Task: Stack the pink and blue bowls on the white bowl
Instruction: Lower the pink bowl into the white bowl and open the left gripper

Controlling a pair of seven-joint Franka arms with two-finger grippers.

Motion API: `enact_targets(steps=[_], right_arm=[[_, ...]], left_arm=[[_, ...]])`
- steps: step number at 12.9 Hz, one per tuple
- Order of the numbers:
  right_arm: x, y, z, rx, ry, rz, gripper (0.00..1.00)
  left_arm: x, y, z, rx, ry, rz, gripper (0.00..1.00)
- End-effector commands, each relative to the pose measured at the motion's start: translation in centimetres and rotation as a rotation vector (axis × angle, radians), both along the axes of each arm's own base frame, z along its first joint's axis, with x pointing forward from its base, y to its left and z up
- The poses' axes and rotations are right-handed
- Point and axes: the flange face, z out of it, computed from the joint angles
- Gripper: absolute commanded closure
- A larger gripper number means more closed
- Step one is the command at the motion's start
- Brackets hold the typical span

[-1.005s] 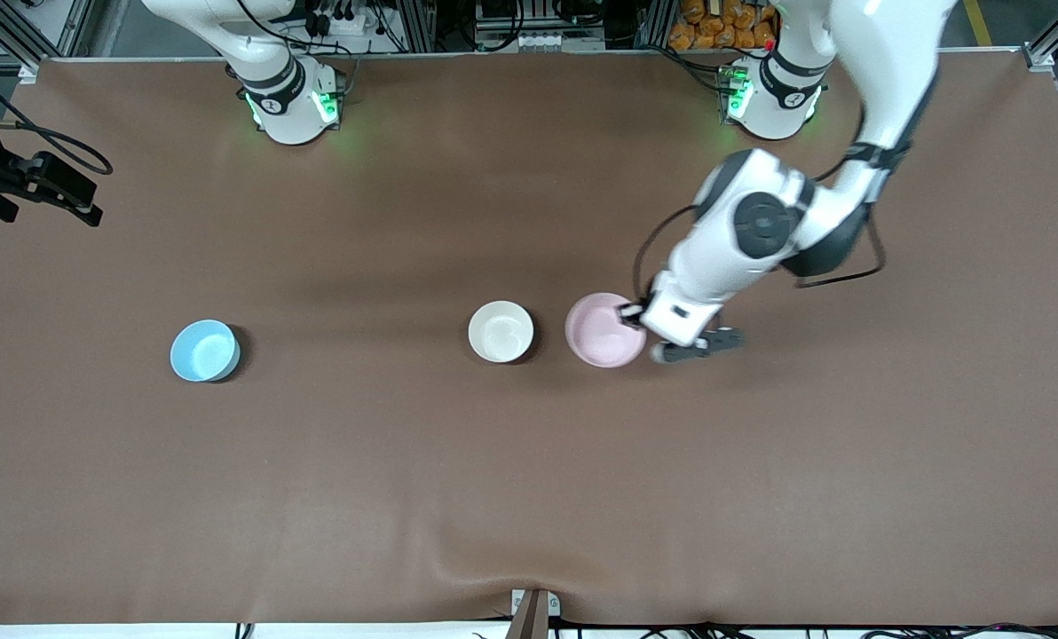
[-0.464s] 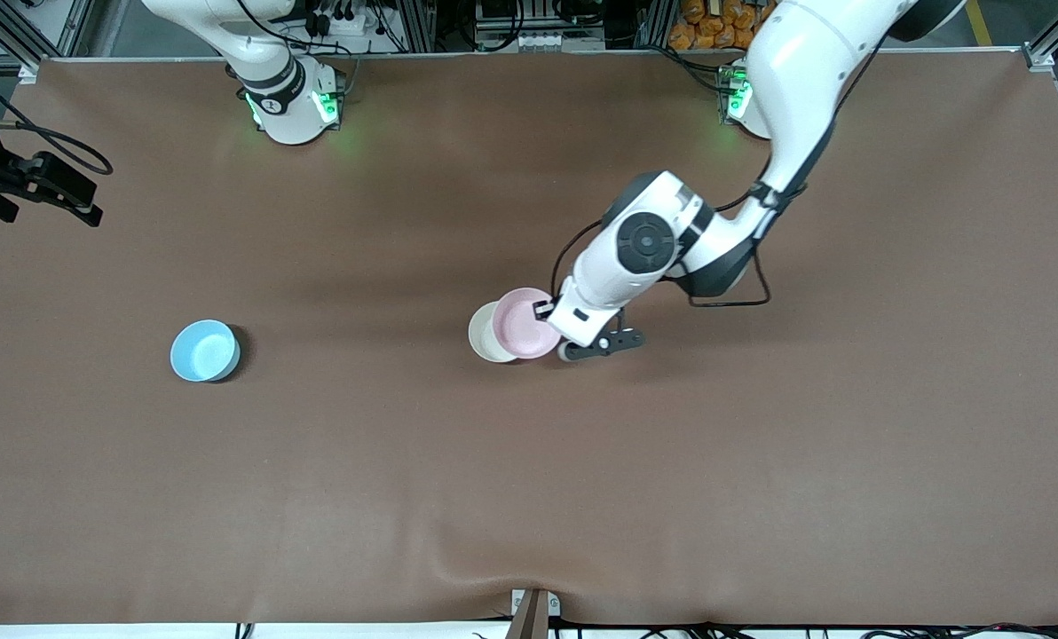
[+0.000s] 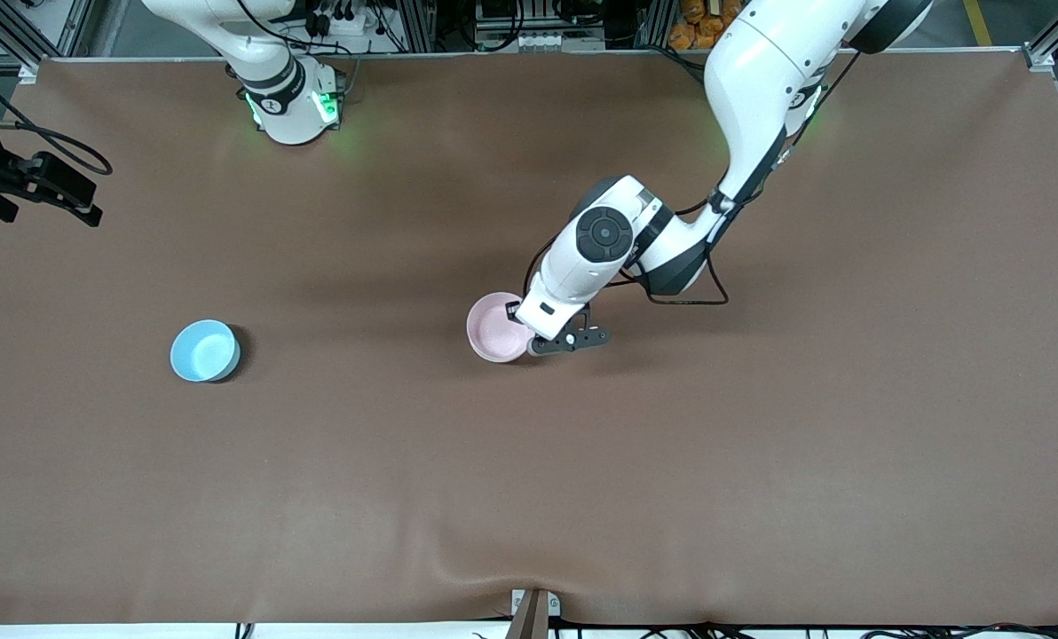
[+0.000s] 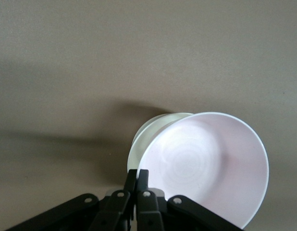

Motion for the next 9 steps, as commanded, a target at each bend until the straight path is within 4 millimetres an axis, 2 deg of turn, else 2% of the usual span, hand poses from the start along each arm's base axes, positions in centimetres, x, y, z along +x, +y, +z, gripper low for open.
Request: enact_targets(steps=[1, 6, 7, 8, 9], right_arm=[[0.1, -0.3, 0.2, 0.014, 0.003, 0.003, 0.00], [0.1, -0.3, 0.2, 0.014, 0.003, 0.003, 0.00], [0.2, -0.3, 0.2, 0.014, 0.004, 0.003, 0.00], [0.1, -0.3, 0.2, 0.014, 0.003, 0.003, 0.00], [0.1, -0.3, 0.2, 0.014, 0.003, 0.003, 0.00]], left_arm=[[0.4, -0.6, -0.6, 0.013, -0.032, 0.000, 1.00], [-0.2, -1.0, -1.7, 0.018, -0.020, -0.009, 1.00], [-0.3, -1.0, -1.9, 0.021, -0.019, -0.009, 0.96], [-0.2, -1.0, -1.8, 0.019, -0.017, -0.002, 0.65], [-0.2, -1.0, -1.8, 0.021, -0.018, 0.001, 0.01]])
